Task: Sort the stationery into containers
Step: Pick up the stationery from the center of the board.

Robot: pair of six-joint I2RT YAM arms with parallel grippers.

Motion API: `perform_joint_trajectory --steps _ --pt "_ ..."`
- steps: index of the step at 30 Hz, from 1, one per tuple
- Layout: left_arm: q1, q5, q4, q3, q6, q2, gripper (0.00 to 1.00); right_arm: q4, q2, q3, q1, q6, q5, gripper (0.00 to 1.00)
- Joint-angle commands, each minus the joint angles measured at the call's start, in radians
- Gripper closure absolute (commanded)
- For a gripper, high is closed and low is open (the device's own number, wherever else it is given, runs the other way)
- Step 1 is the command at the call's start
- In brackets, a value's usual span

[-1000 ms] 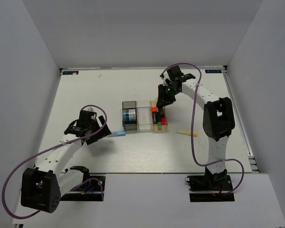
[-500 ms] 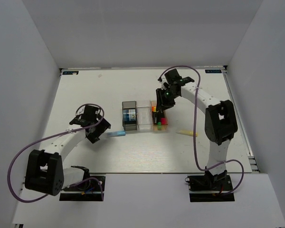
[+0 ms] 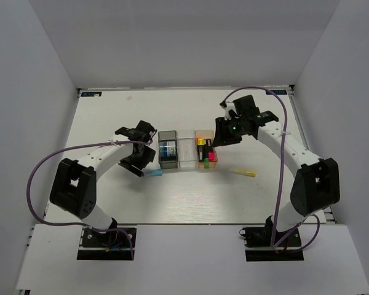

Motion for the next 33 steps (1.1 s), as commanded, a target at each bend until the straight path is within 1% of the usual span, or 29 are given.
perform_joint_trajectory --steps 1,5,8,10,16,20,24,28,32,33 --pt "-0.054 -0.124 -0.143 -0.038 -0.228 -0.052 0.24 0.050 -0.070 -0.058 -0.031 -0.013 -0.032 0.50" --pt "-0.066 -0.155 -0.142 -0.092 -0.326 -0.085 0.24 0.062 -0.099 -0.093 -0.065 -0.005 -0.078 0.50" --pt "-0.074 -0.155 -0.126 -0.111 -0.358 -0.062 0.24 0.071 -0.108 -0.109 -0.093 0.007 -0.110 0.50" --pt "-0.073 -0.166 -0.086 -0.124 -0.372 -0.054 0.24 0.073 -0.116 -0.122 -0.108 0.011 -0.136 0.50" --pt "-0.068 -0.200 0.006 -0.152 -0.379 -0.037 0.24 0.094 -0.156 -0.168 -0.148 0.011 -0.170 0.50" --pt "-0.062 -0.208 -0.012 -0.114 -0.376 -0.010 0.22 0.094 -0.150 -0.175 -0.169 0.016 -0.196 0.50" --pt "-0.031 -0.191 0.003 -0.103 -0.378 0.029 0.22 0.094 -0.159 -0.176 -0.186 0.022 -0.210 0.50" --pt "-0.014 -0.172 -0.026 -0.086 -0.378 0.070 0.28 0.097 -0.165 -0.184 -0.206 0.030 -0.225 0.50" --pt "-0.001 -0.155 -0.040 -0.080 -0.386 0.112 0.29 0.100 -0.170 -0.187 -0.226 0.034 -0.239 0.50" --pt "0.001 -0.152 -0.037 -0.081 -0.384 0.112 0.34 0.099 -0.173 -0.187 -0.231 0.033 -0.242 0.50"
